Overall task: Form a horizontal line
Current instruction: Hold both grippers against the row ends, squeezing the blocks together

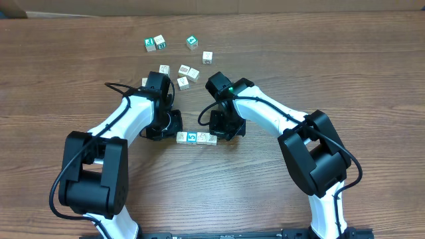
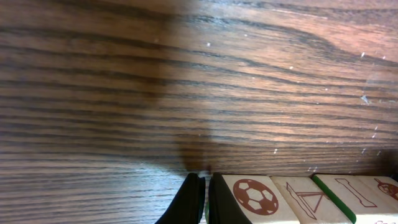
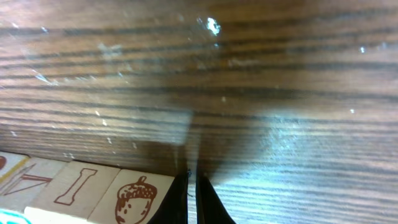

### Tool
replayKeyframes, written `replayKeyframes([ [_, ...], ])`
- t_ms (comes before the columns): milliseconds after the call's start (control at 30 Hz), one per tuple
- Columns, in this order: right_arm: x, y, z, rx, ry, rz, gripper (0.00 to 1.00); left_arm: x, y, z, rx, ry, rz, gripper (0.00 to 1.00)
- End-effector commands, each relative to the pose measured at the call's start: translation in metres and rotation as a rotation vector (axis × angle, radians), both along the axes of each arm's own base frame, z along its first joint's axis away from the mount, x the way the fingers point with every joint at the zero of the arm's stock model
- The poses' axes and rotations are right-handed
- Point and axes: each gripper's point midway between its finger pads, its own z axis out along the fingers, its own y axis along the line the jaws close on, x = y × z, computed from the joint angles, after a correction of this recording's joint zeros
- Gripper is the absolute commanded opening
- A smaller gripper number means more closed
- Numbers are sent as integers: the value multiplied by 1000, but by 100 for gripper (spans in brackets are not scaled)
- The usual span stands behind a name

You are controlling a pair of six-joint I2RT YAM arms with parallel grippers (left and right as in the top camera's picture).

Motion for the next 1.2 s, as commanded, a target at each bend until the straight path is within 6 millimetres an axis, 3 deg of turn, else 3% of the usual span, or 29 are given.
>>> replayKeyframes([
  [0,4,2,1,9,-2,-1,4,-4,-5,-3,-13,20,19,4],
  [633,15,-1,1,26,-22,-24,4,-7,-4,-3,-12,32,27,4],
  [967,-1,-10,1,-9,47,-25,4,-6,-4,-3,-11,31,26,4],
  [1167,-6,2,3,35,60,-11,4,-6,-4,-3,-12,30,26,4],
])
